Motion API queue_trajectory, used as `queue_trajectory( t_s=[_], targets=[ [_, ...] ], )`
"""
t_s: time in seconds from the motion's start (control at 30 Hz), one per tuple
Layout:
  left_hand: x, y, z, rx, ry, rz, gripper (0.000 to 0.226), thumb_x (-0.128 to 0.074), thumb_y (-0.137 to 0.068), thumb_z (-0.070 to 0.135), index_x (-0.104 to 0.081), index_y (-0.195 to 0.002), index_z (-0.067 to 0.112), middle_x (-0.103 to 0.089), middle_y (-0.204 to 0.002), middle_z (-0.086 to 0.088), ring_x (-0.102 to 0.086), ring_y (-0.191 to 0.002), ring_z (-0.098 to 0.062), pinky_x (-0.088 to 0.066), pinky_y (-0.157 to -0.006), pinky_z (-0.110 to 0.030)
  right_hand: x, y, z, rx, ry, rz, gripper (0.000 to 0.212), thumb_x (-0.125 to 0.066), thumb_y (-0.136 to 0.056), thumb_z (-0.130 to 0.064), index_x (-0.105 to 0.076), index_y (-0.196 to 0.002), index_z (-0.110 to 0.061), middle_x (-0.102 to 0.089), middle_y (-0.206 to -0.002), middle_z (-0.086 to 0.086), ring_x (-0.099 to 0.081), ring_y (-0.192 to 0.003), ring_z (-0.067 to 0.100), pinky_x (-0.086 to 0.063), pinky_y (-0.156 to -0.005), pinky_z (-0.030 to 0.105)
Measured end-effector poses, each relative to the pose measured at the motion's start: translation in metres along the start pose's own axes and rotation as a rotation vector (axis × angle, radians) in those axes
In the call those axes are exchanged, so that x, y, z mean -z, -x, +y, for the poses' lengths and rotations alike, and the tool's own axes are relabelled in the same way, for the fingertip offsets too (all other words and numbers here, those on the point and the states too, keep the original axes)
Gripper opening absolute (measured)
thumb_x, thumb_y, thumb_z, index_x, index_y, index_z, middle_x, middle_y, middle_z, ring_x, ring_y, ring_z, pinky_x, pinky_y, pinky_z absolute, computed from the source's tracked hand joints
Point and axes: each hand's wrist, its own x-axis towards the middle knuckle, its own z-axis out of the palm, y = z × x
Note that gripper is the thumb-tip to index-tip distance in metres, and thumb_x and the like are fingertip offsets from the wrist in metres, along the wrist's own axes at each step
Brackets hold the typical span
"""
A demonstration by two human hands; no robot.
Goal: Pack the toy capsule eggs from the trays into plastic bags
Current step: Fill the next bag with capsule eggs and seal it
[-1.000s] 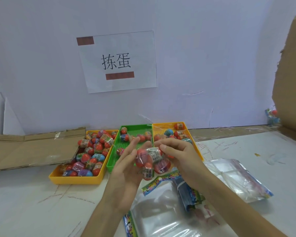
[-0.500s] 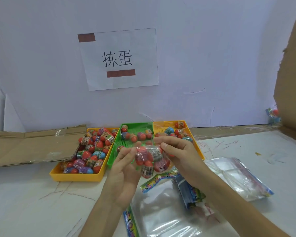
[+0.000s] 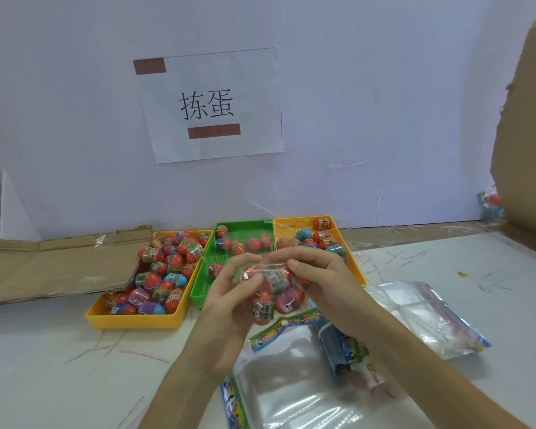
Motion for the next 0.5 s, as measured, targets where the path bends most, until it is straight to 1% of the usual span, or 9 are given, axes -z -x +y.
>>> queue_trajectory(
  t_s=[0.07,0.1,0.17,0.2,0.27,0.33,0.4,0.43,0.5],
  targets=[
    [0.001,0.001,0.003,-0.029,-0.008,-0.002,0.021,-0.068,-0.082,0.014,-0.073,-0.101,0.022,-0.073,-0.103,-0.011,-0.071,-0.078,-0.017,-0.055,-0.055,-0.027,-0.002,0.001,-0.002,0.014,-0.018,-0.039,0.031,-0.048,-0.102,0.001,-0.075,-0.114,-0.008,-0.072,-0.119,0.011,-0.068,-0.112,0.025,-0.058,-0.087,0.033],
    [0.002,0.001,0.003,-0.04,-0.011,0.003,0.019,-0.068,-0.081,0.014,-0.073,-0.098,0.022,-0.073,-0.101,-0.01,-0.071,-0.076,-0.017,-0.054,-0.052,-0.026,-0.003,0.002,-0.004,0.026,-0.016,-0.069,0.034,-0.046,-0.102,0.001,-0.076,-0.114,-0.013,-0.073,-0.118,0.005,-0.071,-0.102,0.015,-0.058,-0.081,0.027],
    [0.004,0.002,0.003,-0.048,-0.011,0.013,0.018,-0.068,-0.08,0.014,-0.072,-0.095,0.022,-0.072,-0.099,-0.009,-0.071,-0.078,-0.018,-0.055,-0.052,-0.027,-0.004,0.004,-0.007,0.05,0.025,-0.126,0.04,-0.044,-0.104,0.0,-0.077,-0.114,-0.021,-0.073,-0.116,-0.004,-0.067,-0.083,0.001,-0.053,-0.07,0.017],
    [0.004,0.002,0.003,-0.05,-0.009,0.007,0.017,-0.067,-0.08,0.013,-0.072,-0.094,0.022,-0.072,-0.097,-0.008,-0.07,-0.078,-0.018,-0.055,-0.053,-0.027,-0.004,0.004,-0.009,0.058,0.054,-0.139,0.041,-0.043,-0.105,-0.002,-0.077,-0.115,-0.024,-0.073,-0.117,-0.006,-0.065,-0.082,0.0,-0.052,-0.07,0.015],
    [0.004,0.003,0.003,-0.048,-0.009,-0.013,0.016,-0.067,-0.079,0.012,-0.073,-0.09,0.023,-0.071,-0.095,-0.007,-0.069,-0.077,-0.017,-0.054,-0.051,-0.027,-0.002,0.005,-0.009,0.076,0.088,-0.153,0.041,-0.043,-0.105,-0.006,-0.077,-0.114,-0.028,-0.071,-0.122,-0.006,-0.064,-0.093,0.002,-0.05,-0.072,0.014],
    [0.005,0.004,0.004,-0.047,-0.011,-0.032,0.02,-0.074,-0.074,0.012,-0.073,-0.091,0.022,-0.072,-0.103,-0.009,-0.07,-0.082,-0.02,-0.054,-0.052,-0.029,-0.001,0.006,-0.01,0.084,0.08,-0.166,0.04,-0.045,-0.103,-0.01,-0.078,-0.113,-0.028,-0.07,-0.125,-0.005,-0.065,-0.105,0.003,-0.051,-0.076,0.016],
    [0.004,0.005,0.005,-0.053,0.004,-0.041,0.024,-0.075,-0.07,0.012,-0.075,-0.091,0.023,-0.074,-0.112,-0.009,-0.072,-0.087,-0.021,-0.056,-0.055,-0.03,0.0,0.005,-0.009,0.079,0.065,-0.181,0.038,-0.046,-0.101,-0.013,-0.078,-0.111,-0.029,-0.07,-0.127,-0.005,-0.064,-0.117,0.008,-0.053,-0.081,0.019],
    [0.003,0.006,0.006,-0.058,0.013,-0.044,0.023,-0.073,-0.071,0.013,-0.076,-0.091,0.023,-0.075,-0.114,-0.008,-0.073,-0.089,-0.02,-0.058,-0.056,-0.029,0.0,0.004,-0.009,0.078,0.066,-0.187,0.038,-0.046,-0.101,-0.013,-0.078,-0.11,-0.031,-0.07,-0.126,-0.006,-0.064,-0.117,0.009,-0.053,-0.082,0.02],
    [0.002,0.007,0.006,-0.067,0.017,-0.049,0.025,-0.068,-0.073,0.015,-0.079,-0.094,0.023,-0.075,-0.116,-0.006,-0.074,-0.094,-0.019,-0.059,-0.06,-0.027,-0.002,0.005,-0.011,0.07,0.068,-0.188,0.043,-0.044,-0.1,-0.01,-0.079,-0.107,-0.035,-0.072,-0.117,-0.013,-0.065,-0.106,0.001,-0.052,-0.078,0.016]
  ],
)
